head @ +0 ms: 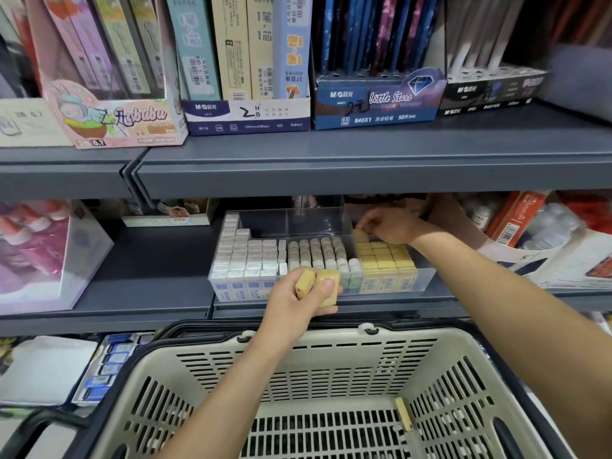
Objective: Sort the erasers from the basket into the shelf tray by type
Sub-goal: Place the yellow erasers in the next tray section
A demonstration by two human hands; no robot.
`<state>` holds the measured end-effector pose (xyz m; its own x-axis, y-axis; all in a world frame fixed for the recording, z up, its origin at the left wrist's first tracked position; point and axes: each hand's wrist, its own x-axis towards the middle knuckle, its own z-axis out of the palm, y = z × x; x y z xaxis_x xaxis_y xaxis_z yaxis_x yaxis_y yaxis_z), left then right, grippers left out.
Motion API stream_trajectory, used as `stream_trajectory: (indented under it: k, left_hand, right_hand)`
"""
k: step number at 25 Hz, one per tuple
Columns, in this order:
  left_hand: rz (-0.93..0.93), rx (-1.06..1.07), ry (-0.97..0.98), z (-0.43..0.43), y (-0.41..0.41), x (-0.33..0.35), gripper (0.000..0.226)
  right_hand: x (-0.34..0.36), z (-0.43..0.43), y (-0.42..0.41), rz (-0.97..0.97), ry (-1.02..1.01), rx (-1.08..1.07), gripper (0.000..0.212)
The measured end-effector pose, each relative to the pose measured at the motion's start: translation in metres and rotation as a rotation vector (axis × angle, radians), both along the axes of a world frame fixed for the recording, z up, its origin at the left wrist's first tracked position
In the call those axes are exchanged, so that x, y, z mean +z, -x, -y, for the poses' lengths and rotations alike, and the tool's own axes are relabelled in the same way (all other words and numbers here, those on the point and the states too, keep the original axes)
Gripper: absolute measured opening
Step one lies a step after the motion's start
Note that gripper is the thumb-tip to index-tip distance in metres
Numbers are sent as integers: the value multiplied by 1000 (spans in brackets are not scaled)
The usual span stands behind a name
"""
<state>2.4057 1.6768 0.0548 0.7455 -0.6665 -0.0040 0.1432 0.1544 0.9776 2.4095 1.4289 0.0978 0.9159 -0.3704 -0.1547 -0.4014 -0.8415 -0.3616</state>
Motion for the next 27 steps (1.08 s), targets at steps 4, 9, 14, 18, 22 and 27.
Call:
stream_trajectory:
  k: [4,9,14,18,22,27]
  left_hand:
    - [-45,26,-19,1,0,1,9]
    - [-93,37,-53,1,-1,1,21]
    - [-81,8,-14,0,0,5,18]
    - [-75,-8,-41,2,1,4,15]
    - [-21,-52,-35,2,-1,2,15]
    - [-3,-25,-54,-1,-4,-4,15]
  right_hand:
    - [4,-3,3,-30,28,38,29]
    - [26,-42,32,332,-33,-87,19]
    - [39,-91,66,240,-348,235,8]
    - [35,-93,71,205,-360,232,16]
    - [32,-88,78,189,-427,226,8]
    - [44,-31,64,363,-350,-135,11]
